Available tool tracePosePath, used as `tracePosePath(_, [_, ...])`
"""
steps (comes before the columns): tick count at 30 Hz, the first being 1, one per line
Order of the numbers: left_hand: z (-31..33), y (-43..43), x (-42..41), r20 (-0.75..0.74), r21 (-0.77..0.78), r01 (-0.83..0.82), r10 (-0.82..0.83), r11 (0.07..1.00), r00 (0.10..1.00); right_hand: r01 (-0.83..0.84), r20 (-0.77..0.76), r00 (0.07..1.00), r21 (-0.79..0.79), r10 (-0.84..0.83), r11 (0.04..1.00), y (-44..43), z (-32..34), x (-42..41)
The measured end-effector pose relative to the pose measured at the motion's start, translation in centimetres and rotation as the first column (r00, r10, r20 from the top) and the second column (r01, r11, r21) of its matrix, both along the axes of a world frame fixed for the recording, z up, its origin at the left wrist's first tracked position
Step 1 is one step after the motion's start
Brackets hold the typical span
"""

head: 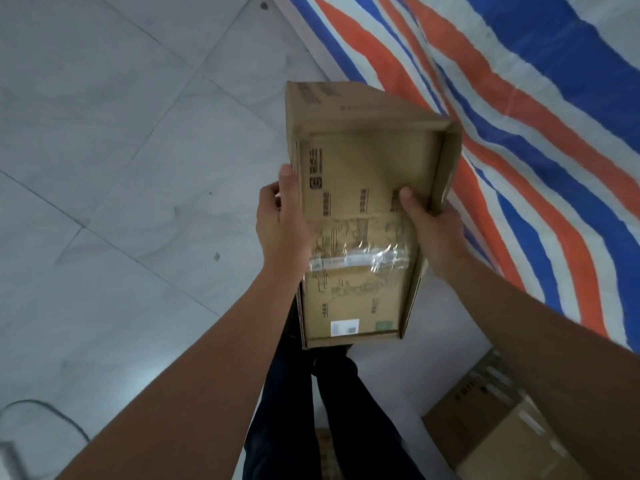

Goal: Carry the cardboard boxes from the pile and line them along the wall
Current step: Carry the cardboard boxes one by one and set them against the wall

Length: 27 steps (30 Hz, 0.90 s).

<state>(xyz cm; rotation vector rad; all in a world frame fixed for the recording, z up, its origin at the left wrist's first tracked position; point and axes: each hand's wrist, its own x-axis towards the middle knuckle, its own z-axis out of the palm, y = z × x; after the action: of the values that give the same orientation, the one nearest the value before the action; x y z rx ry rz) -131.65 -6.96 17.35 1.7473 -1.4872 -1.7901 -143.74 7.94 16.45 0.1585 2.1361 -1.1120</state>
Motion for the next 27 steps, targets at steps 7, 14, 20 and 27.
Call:
tracePosePath(7, [-2.6, -1.6, 3.7, 0.2, 0.147, 0.265, -0.29, 0.953, 0.936, 0.111, 0.022, 0.993, 0.116, -0.114, 0.987, -3.1, -0.8, -2.3])
tracePosePath(14, [-3.2, -4.6, 2.3, 0.112, 0.272, 0.262, -0.301, 0.926, 0.947, 0.25, -0.165, 0.964, 0.295, -0.209, 0.922, -2.9, -2.3, 0.9])
tracePosePath(20, [-2.6, -5.9, 2.7, 0.143, 0.282, 0.17, -0.216, 0.944, 0.966, 0.175, -0.174, 0.979, 0.416, -0.11, 0.892, -5.2, -2.1, 0.0])
tracePosePath(27, [1.5, -6.6, 8.2, 0.205, 0.304, 0.015, -0.081, 0.953, 0.976, -0.041, -0.01, 0.999, 0.491, 0.052, 0.87, -6.6, 1.7, 4.1])
